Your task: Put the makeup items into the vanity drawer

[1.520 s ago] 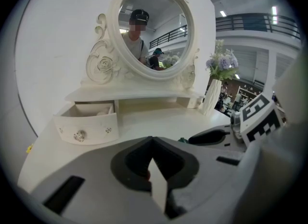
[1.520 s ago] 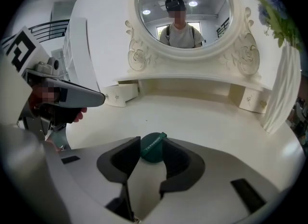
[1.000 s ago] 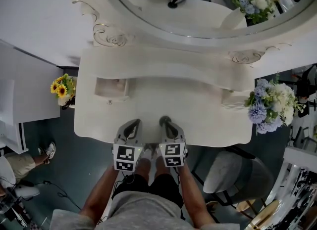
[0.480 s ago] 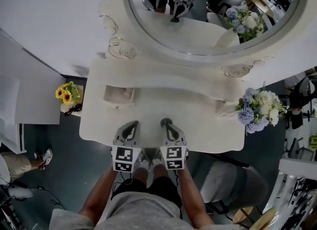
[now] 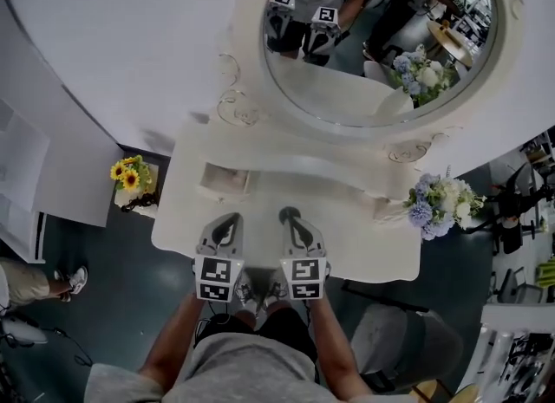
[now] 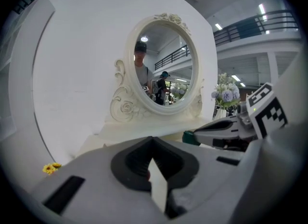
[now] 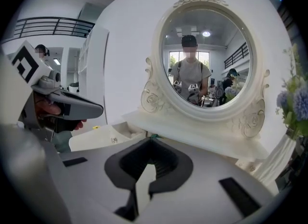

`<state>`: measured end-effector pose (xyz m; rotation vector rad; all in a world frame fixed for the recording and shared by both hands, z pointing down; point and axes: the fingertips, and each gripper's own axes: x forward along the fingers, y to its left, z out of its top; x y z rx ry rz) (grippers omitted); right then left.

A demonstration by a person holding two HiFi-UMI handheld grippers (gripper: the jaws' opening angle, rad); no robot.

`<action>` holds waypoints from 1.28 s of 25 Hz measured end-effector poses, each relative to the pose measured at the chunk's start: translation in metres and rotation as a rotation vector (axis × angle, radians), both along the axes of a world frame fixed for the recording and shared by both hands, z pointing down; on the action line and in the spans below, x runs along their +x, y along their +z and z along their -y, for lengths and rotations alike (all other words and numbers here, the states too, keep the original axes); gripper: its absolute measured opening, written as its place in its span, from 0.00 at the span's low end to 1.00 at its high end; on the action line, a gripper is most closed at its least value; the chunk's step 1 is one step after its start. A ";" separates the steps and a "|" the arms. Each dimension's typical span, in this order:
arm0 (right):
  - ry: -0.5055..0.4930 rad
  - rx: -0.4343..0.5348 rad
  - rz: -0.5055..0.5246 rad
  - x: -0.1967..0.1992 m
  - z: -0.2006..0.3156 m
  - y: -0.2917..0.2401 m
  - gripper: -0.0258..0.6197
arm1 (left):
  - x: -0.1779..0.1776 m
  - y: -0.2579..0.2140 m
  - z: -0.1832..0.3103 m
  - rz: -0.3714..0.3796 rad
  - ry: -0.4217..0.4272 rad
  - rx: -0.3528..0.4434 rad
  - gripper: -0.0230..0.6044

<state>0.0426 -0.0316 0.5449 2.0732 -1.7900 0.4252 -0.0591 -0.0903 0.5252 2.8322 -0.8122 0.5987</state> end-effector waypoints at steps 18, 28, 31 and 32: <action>-0.213 0.087 -0.012 -0.046 0.074 -0.045 0.06 | -0.057 -0.040 0.046 -0.025 -0.215 0.074 0.04; -0.399 0.065 0.008 -0.071 0.129 -0.032 0.06 | -0.080 -0.032 0.079 -0.009 -0.391 0.058 0.04; -0.452 0.042 0.018 -0.077 0.142 -0.023 0.06 | -0.086 -0.027 0.085 -0.001 -0.443 0.041 0.04; -0.468 0.033 0.021 -0.080 0.147 -0.020 0.06 | -0.088 -0.024 0.088 0.002 -0.461 0.033 0.04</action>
